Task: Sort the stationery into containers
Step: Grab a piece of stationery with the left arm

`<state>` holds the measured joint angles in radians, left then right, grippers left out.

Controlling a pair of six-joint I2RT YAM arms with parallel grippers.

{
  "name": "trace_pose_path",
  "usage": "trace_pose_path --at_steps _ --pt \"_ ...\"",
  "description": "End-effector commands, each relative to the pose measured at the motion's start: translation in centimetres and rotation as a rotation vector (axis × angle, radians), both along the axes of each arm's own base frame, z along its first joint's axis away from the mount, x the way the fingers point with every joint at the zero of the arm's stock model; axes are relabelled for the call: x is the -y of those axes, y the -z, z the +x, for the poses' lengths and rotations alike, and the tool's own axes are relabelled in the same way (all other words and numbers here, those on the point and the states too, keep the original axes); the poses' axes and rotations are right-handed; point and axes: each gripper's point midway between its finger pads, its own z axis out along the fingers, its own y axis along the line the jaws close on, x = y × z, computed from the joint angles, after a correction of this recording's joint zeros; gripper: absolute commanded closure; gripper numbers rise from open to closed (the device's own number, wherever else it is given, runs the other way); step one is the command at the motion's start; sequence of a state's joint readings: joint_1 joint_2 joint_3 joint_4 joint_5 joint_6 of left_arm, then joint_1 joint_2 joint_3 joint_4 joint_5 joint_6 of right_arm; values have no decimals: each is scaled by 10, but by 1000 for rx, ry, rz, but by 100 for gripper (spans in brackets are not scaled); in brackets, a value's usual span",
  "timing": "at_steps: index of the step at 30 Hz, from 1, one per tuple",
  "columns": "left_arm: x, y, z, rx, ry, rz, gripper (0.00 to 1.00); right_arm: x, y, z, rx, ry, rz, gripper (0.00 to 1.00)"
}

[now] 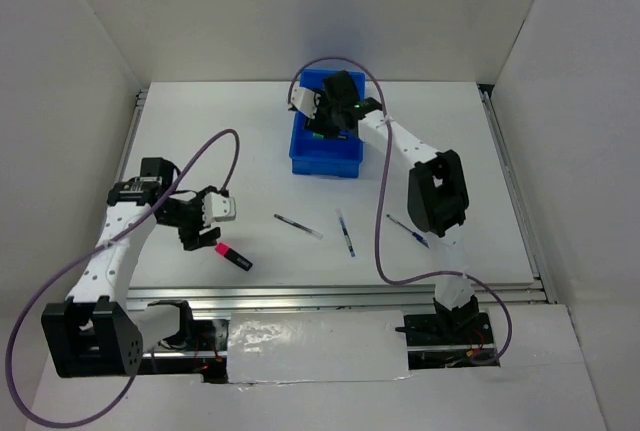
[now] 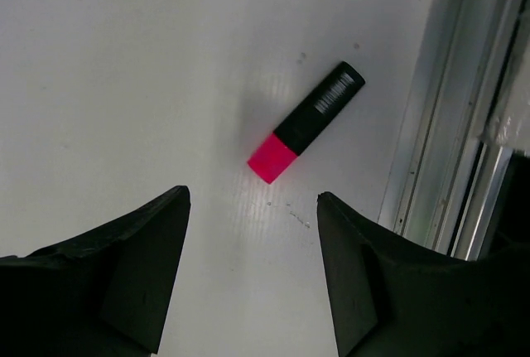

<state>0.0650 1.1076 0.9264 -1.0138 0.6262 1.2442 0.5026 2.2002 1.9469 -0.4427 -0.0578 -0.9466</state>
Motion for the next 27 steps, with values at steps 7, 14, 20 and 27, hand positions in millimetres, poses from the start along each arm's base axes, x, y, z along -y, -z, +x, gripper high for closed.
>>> trace_pose_path --at_steps 7,14,20,27 --pt "10 49 -9 5 507 168 23 51 -142 -80 -78 250 415 35" --pt "23 78 -1 -85 627 192 26 116 -130 -135 -108 342 371 35" --pt "22 108 -10 -131 672 241 34 152 -126 -151 -102 410 355 35" --pt "17 132 -30 -151 705 288 45 172 -129 -151 -83 453 353 35"
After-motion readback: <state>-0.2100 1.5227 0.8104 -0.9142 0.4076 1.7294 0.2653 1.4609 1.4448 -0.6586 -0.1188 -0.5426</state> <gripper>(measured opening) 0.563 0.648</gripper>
